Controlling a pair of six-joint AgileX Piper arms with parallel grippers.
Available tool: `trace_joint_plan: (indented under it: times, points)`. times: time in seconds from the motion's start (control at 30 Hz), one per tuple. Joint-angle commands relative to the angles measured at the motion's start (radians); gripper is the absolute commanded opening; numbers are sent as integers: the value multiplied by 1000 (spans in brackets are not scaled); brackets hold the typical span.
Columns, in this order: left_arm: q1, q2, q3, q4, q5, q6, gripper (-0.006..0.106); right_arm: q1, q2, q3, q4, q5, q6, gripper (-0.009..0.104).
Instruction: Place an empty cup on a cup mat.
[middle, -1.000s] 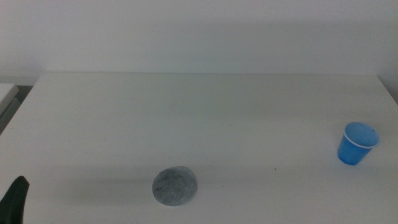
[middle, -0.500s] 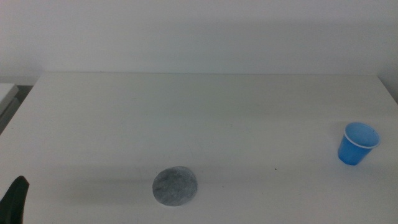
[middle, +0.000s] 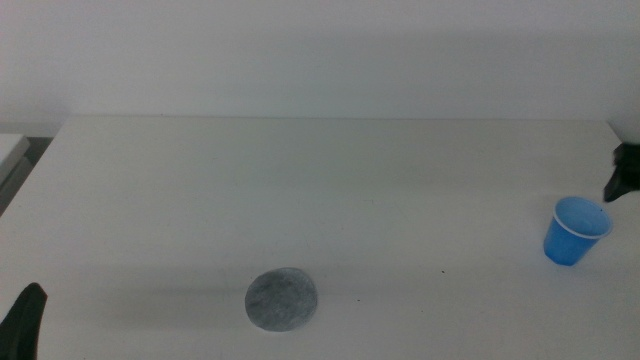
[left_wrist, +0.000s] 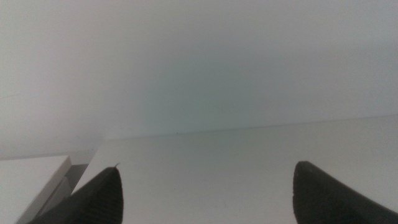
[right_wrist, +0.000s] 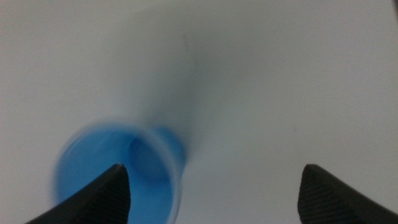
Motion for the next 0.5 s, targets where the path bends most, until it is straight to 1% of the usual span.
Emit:
trace_joint_plan:
  times: [0.0,0.07,0.1,0.17,0.27,0.33,0.37,0.47]
  points:
    - [0,-4,0,-7,-12,-3,94,-5,59,-7,0,-68,0,85]
    - [0,-4,0,-7,-12,-3,94,5,99,-7,4,-89,0,79]
    - [0,-4,0,-7,-12,-3,94,10,118,-7,4,-94,0,74]
    - [0,-4,0,-7,-12,-3,94,17,147,-7,12,-110,0,60]
    - [0,-4,0,-7,-12,-3,94,37,171,-7,30,-127,0,32]
    - [0,-4,0,-7,-12,-3,94,54,171,-10,27,-127,0,2]
    - [0,-4,0,-7,-12,-3,94,62,166,-12,18,-118,0,-2]
    - [0,-4,0,-7,-12,-3,94,106,127,-25,-2,-99,28,-2]
